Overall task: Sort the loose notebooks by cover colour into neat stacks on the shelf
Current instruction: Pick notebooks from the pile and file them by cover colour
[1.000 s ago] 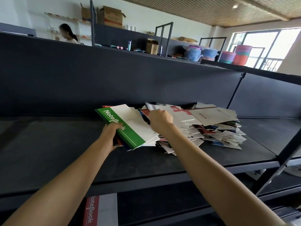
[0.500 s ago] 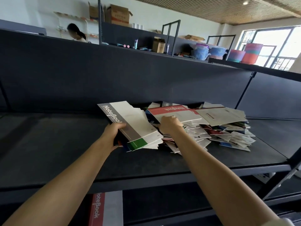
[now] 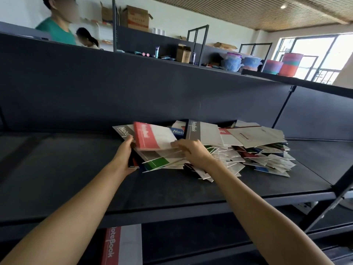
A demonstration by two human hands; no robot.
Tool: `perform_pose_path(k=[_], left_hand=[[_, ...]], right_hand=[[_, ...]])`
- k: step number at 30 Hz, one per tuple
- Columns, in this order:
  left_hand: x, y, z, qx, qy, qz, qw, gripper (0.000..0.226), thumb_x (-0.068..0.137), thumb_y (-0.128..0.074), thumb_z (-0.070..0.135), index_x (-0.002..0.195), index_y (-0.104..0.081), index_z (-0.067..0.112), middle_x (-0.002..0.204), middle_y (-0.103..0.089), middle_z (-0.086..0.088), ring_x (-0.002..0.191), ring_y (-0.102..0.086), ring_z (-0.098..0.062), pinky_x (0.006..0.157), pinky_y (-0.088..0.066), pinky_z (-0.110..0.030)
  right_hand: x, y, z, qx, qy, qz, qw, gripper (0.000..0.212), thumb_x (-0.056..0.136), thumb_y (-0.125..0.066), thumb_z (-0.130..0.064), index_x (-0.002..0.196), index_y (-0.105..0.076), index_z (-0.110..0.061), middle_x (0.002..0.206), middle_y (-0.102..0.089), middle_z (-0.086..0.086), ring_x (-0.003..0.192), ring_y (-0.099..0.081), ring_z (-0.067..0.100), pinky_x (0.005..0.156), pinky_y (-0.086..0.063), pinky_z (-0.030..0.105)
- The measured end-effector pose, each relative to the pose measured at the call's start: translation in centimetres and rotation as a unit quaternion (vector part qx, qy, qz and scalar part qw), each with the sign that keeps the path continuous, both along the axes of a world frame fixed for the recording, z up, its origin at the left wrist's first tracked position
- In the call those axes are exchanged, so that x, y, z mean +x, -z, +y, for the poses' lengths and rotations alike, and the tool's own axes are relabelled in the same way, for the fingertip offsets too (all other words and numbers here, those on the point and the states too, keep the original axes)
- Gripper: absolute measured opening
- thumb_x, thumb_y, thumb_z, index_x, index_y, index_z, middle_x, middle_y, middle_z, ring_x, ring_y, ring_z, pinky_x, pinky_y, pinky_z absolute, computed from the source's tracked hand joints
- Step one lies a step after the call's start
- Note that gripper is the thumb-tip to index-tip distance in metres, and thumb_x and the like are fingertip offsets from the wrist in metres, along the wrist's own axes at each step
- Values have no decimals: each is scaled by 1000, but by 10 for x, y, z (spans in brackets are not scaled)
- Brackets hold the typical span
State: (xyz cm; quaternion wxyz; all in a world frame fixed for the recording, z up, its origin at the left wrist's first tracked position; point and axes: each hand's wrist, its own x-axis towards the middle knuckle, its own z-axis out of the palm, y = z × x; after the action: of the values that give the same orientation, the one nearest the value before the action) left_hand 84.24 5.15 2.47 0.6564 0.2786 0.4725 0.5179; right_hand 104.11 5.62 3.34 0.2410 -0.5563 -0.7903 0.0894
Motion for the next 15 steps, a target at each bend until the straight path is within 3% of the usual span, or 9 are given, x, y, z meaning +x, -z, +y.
perform_pose_path(k=[2,4,7,9,11,13,15], left_hand=[[-2,2,1,7,31,23,999,28,97,-48,34,108,-56,10,88,-64,-8,79,-61,-21,65,-47,-33],[-4,4,2,1,30,79,996,24,93,-56,21,114,-52,9,85,-62,-7,76,-60,-21,61,-45,-32],[-4,4,3,-4,29,95,995,24,91,-57,15,113,-50,11,84,-60,-6,73,-58,-20,58,-44,-32],[-4,5,4,-6,35,89,995,25,91,-57,14,114,-49,11,86,-61,-7,76,-59,-21,62,-46,-34],[-5,8,6,-5,39,83,996,30,91,-56,13,120,-48,9,91,-62,-8,81,-60,-24,72,-47,-37],[-4,10,8,-4,38,77,996,31,91,-55,11,121,-47,8,92,-62,-9,82,-60,-25,75,-46,-40],[-3,11,7,-3,37,79,996,28,92,-55,11,118,-47,9,92,-61,-10,83,-60,-25,72,-46,-39]], right_hand=[[6,5,-4,-41,-59,9,997,38,88,-47,13,119,-64,-2,131,-58,11,129,-46,20,105,-29,16],[9,3,-4,-88,-86,33,992,31,90,-52,7,116,-66,-3,134,-55,7,135,-38,15,109,-25,18],[14,-8,12,-19,17,48,999,30,92,-57,-15,121,-63,-9,134,-56,5,128,-48,22,101,-37,28],[14,-16,22,52,118,-26,991,39,94,-54,-24,131,-53,-12,134,-55,7,121,-50,26,94,-42,32],[12,-18,32,68,167,-117,977,46,94,-53,-30,137,-45,-15,138,-49,8,126,-43,27,99,-39,37],[11,-14,40,1,193,-174,966,56,93,-52,-35,142,-33,-16,144,-39,10,132,-34,30,107,-30,45],[10,-7,41,-70,215,-183,957,50,95,-48,-34,139,-36,-14,141,-43,13,130,-40,32,107,-28,49]])
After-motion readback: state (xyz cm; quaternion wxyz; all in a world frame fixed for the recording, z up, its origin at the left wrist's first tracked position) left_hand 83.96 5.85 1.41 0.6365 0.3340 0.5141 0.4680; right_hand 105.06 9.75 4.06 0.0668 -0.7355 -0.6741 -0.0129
